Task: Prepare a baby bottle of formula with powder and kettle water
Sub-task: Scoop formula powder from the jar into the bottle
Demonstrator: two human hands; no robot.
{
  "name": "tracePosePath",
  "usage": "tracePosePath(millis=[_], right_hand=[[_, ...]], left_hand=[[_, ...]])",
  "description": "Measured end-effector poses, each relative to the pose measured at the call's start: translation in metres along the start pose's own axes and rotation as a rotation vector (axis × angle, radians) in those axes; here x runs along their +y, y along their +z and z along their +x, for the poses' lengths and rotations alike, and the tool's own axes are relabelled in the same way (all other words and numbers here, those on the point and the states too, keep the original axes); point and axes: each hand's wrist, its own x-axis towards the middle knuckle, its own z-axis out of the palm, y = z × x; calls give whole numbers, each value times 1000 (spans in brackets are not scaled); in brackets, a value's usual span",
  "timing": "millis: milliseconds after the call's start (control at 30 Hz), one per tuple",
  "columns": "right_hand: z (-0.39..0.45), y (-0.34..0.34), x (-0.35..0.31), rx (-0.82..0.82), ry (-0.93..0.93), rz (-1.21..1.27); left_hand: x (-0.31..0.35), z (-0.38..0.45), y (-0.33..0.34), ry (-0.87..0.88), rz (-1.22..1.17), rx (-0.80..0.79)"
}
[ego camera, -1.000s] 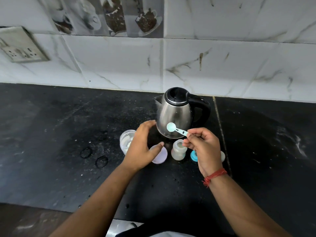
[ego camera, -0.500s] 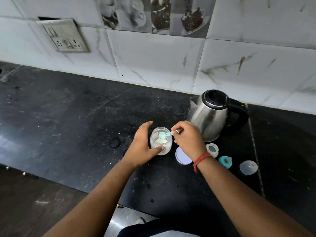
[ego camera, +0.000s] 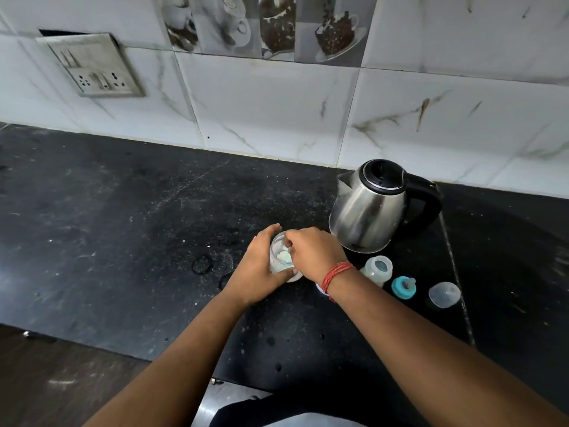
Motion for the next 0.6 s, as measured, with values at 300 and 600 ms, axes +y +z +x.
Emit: tracePosePath(millis=[300,600], right_hand=[[-6,-3,8,95,-5,116],[-42,-14,54,476,97,476]], left_hand=[[0,1,2,41,5,44],[46,3,11,312,34,186]])
